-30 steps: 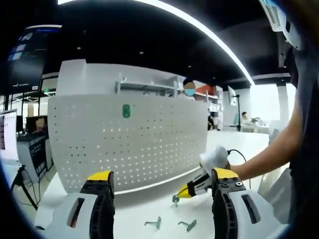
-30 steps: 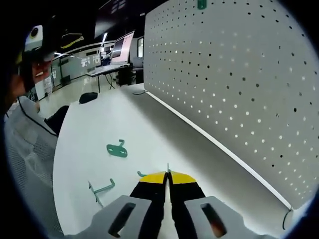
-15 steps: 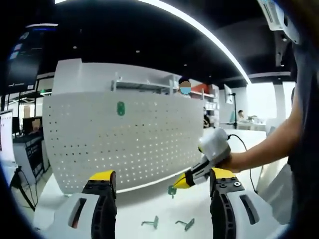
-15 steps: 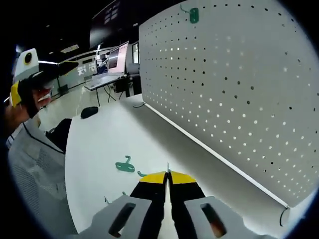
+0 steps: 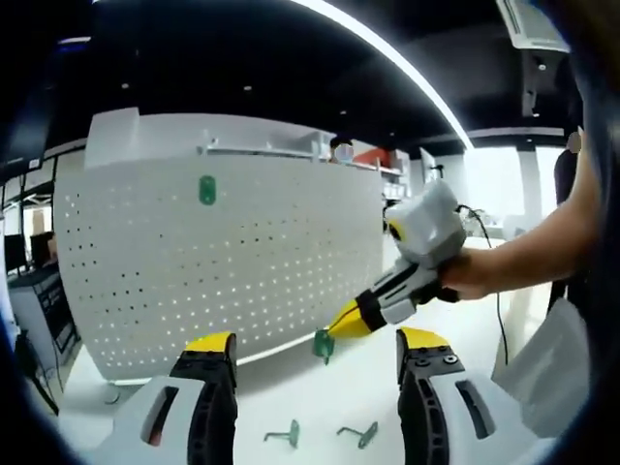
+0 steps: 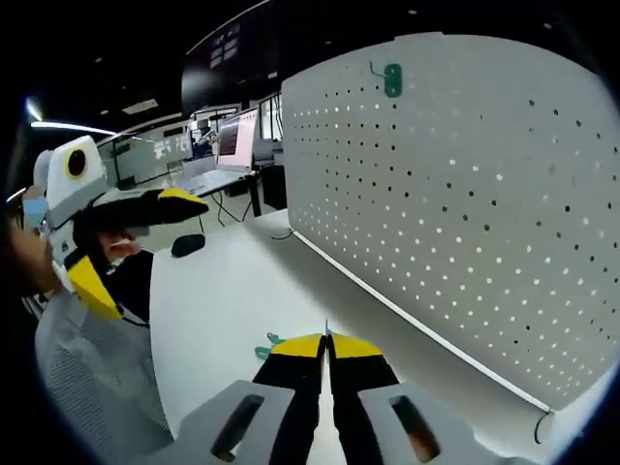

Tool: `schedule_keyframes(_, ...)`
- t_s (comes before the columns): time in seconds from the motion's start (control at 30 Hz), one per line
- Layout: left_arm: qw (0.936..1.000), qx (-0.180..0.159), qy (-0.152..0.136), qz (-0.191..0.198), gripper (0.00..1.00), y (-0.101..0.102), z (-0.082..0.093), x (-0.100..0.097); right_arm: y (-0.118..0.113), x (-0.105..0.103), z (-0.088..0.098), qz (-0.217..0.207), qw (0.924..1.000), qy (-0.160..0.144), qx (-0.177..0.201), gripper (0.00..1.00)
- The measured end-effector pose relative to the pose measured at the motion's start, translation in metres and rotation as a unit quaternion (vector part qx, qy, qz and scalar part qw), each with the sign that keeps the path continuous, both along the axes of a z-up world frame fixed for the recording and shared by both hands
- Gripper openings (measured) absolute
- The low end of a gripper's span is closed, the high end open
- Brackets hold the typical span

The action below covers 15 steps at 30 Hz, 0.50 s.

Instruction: Insert the hook assembly into the mounting plate slot until the hook locks in place.

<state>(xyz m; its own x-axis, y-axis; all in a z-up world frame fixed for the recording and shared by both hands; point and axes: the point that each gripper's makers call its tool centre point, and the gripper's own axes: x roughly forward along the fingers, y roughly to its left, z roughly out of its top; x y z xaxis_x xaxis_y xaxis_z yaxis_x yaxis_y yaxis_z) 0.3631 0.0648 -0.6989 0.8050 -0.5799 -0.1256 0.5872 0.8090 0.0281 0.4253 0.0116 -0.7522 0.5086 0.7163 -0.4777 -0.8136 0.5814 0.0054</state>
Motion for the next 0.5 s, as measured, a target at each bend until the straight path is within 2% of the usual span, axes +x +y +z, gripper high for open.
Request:
schedule_keyframes(0.2, 0.9998, 0.019, -0.002, -0.010, 0.58, -0.008, -0.005, 0.007, 0.003, -0.008, 0.017, -0.001, 0.9998, 0.001, 0.018, 0.00)
schedule_keyframes(0.4, 0.9986, 0.049, -0.009, -0.016, 0.44, -0.012, -0.010, 0.015, 0.005, -0.014, 0.024, -0.003, 0.9994, 0.010, 0.034, 0.00)
schedule_keyframes(0.5, 0.9983, 0.052, -0.010, -0.021, 0.42, -0.015, -0.011, 0.016, 0.007, -0.016, 0.028, -0.003, 0.9990, 0.015, 0.042, 0.00)
